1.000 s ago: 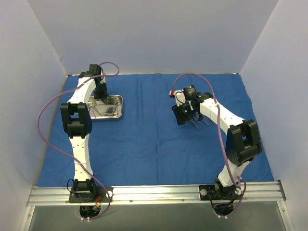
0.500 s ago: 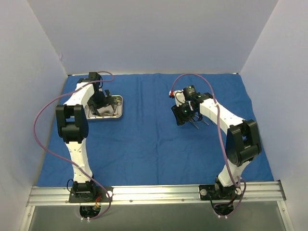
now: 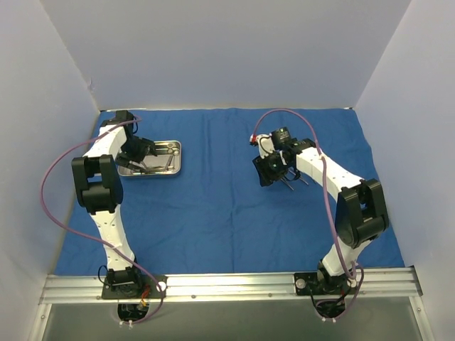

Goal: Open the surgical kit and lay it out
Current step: Pick up the medical item from the container.

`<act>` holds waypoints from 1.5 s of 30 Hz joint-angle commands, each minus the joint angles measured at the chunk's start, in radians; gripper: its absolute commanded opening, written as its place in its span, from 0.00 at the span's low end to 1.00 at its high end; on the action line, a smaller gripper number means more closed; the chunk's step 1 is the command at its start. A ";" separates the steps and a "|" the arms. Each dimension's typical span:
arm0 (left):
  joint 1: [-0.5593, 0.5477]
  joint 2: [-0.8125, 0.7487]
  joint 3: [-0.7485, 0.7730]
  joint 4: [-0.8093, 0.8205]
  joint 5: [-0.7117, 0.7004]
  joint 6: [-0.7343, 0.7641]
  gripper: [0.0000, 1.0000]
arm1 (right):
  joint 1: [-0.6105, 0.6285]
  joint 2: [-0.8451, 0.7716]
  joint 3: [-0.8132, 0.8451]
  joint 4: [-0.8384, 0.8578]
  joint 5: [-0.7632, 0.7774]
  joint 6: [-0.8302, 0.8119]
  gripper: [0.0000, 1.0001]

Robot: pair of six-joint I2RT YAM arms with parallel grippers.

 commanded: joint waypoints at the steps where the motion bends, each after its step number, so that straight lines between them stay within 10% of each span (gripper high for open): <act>1: -0.001 -0.019 -0.028 0.016 0.008 -0.210 0.86 | 0.003 -0.059 -0.031 0.005 -0.025 -0.011 0.37; 19: -0.006 0.139 0.088 -0.075 0.008 -0.325 0.82 | -0.059 -0.074 -0.065 0.005 -0.022 -0.025 0.37; 37: 0.011 0.173 0.140 -0.076 -0.010 -0.241 0.04 | -0.076 -0.082 -0.057 -0.006 -0.002 -0.036 0.37; 45: 0.017 0.090 0.130 -0.037 -0.002 -0.129 0.02 | -0.076 -0.077 -0.046 -0.003 -0.007 -0.031 0.37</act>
